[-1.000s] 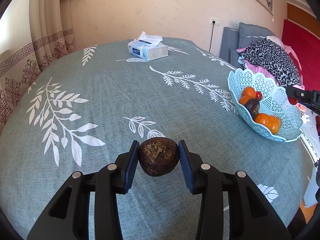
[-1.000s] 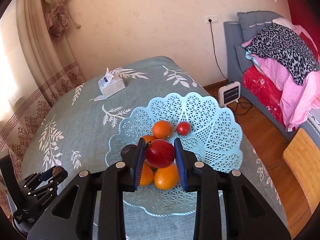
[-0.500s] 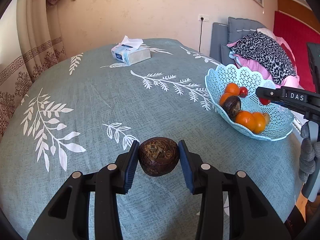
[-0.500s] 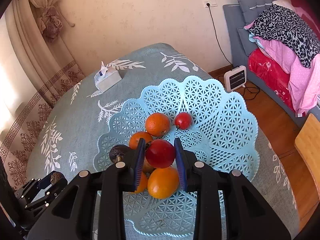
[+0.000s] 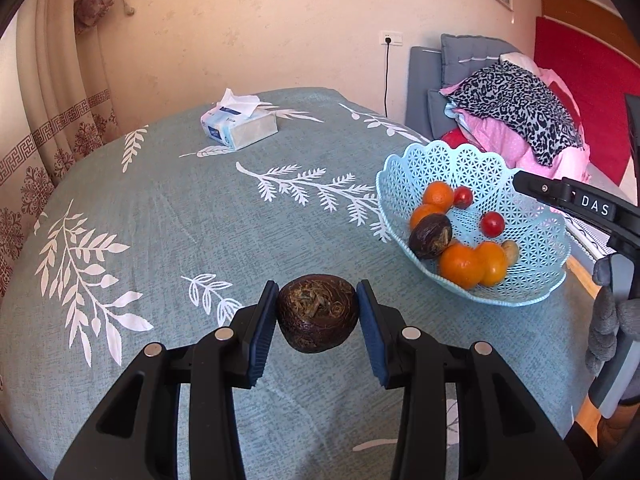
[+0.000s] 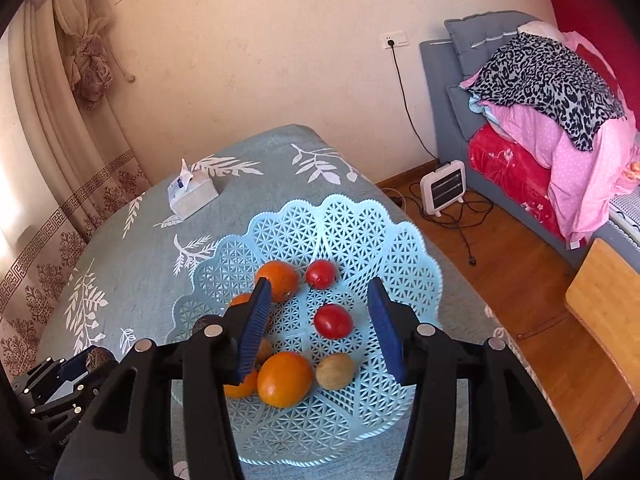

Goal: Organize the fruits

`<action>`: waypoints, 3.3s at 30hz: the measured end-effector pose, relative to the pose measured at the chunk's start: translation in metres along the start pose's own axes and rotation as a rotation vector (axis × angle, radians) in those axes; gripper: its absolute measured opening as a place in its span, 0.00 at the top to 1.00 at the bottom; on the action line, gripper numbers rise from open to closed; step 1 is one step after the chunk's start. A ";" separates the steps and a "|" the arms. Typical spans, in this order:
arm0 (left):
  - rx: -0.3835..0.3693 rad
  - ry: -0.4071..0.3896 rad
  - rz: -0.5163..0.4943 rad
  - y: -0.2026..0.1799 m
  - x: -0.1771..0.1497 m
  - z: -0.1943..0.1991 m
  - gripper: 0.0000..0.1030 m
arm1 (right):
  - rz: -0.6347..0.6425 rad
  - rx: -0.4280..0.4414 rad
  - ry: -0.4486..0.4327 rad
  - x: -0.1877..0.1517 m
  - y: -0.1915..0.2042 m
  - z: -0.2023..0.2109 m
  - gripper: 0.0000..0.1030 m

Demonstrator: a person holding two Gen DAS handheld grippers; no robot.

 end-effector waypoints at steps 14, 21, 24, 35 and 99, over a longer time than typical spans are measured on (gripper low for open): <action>-0.122 -0.040 -0.108 -0.076 0.046 -0.026 0.61 | -0.001 -0.131 -0.146 0.010 -0.038 0.028 0.41; -0.147 -0.029 -0.145 -0.102 0.054 -0.045 0.61 | -0.021 -0.130 -0.141 0.008 -0.046 0.025 0.41; -0.150 -0.023 -0.155 -0.108 0.055 -0.052 0.61 | -0.023 -0.124 -0.135 0.008 -0.046 0.023 0.41; -0.155 -0.003 -0.160 -0.114 0.055 -0.067 0.61 | -0.011 -0.118 -0.126 0.005 -0.039 0.019 0.40; 0.098 -0.153 -0.139 -0.050 0.041 -0.002 0.06 | 0.204 -0.120 -0.096 -0.033 0.017 0.033 0.08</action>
Point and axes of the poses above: each gripper's, at about its wrist camera, not at the fingertips, and z roughly against the way its jaws point, y to its left, x to its top, the point moved 5 cm from there along -z, roughly the way its jaws point, and after that the axes turned 1 degree about -y, right-handed, at the moved point
